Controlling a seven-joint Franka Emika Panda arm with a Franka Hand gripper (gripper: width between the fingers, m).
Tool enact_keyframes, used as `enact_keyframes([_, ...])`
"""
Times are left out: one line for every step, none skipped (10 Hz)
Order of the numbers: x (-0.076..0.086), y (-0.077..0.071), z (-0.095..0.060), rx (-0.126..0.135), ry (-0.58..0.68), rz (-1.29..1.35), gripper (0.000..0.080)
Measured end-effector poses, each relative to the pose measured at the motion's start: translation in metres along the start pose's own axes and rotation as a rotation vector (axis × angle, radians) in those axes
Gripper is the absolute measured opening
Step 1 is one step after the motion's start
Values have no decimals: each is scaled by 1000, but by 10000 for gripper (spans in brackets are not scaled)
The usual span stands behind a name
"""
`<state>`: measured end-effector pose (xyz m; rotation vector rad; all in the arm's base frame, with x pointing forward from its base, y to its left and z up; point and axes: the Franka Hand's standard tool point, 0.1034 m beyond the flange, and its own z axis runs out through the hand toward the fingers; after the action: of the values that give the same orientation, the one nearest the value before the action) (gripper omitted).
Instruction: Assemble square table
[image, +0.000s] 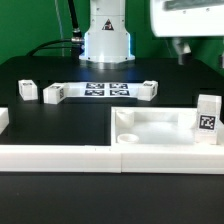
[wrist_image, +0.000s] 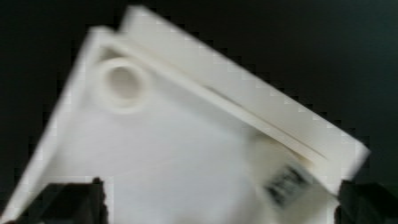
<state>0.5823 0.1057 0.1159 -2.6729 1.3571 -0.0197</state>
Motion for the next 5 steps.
enact_keyframes([-5,20,4,-7,-15,-84,649])
enact_keyframes([-9,32,7,-19,-30,-160,649])
enact_keyframes([-8,28,6,-16,-25,-180,649])
enact_keyframes([-7,28,6,-15,-24,-267,649])
enact_keyframes([-6,28,6,-14,-25,-326,649])
